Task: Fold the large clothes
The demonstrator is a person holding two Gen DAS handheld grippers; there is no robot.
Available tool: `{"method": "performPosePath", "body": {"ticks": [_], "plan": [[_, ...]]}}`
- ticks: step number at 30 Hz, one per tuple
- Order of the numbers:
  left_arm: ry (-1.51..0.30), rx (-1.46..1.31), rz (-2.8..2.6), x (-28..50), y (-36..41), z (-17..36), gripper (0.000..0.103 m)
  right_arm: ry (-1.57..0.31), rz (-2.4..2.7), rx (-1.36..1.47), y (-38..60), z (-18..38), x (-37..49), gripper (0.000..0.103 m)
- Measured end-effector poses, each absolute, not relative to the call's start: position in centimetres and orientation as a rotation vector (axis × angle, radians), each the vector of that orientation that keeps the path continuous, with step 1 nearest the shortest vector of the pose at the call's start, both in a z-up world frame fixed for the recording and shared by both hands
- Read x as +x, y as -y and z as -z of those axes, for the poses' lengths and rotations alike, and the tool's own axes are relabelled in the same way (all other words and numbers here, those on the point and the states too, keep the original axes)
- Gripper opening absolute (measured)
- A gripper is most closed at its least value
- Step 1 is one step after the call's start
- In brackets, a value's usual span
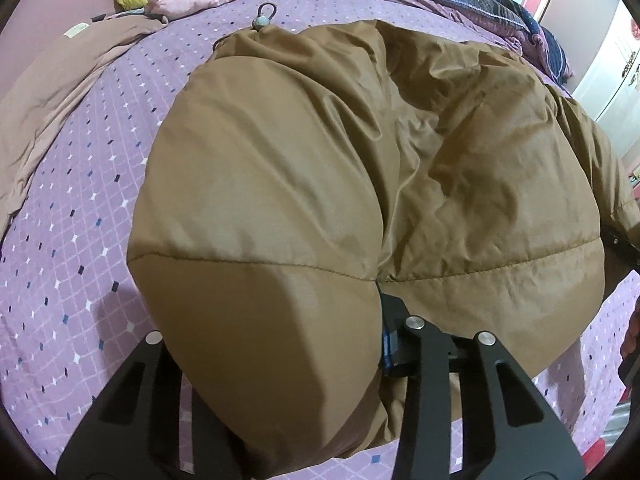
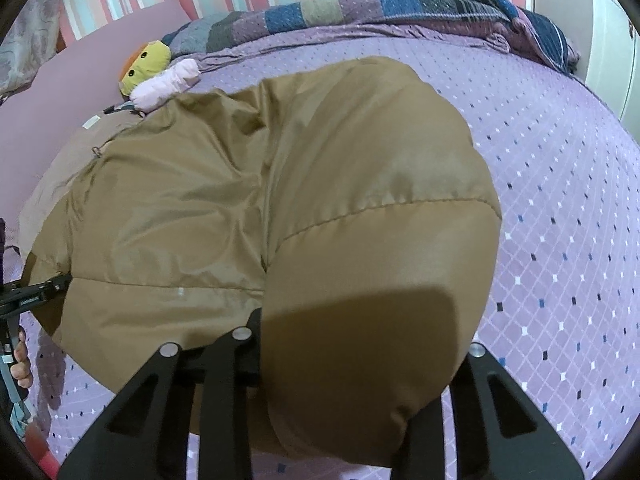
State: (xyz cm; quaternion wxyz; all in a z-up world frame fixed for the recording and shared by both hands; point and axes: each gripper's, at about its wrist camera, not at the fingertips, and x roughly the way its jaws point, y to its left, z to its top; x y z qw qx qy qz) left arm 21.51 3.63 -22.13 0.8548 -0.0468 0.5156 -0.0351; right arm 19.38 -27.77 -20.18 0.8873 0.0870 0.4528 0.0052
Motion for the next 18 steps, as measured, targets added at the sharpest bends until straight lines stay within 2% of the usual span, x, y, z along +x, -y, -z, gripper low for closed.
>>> {"method": "performPosePath", "body": {"ticks": [18], "plan": [[-1.076,-0.128,0.081,20.91,-4.54,21.88,0.039,-0.934,-0.027,0.196,27.68,19.91,19.88,0.032]]}}
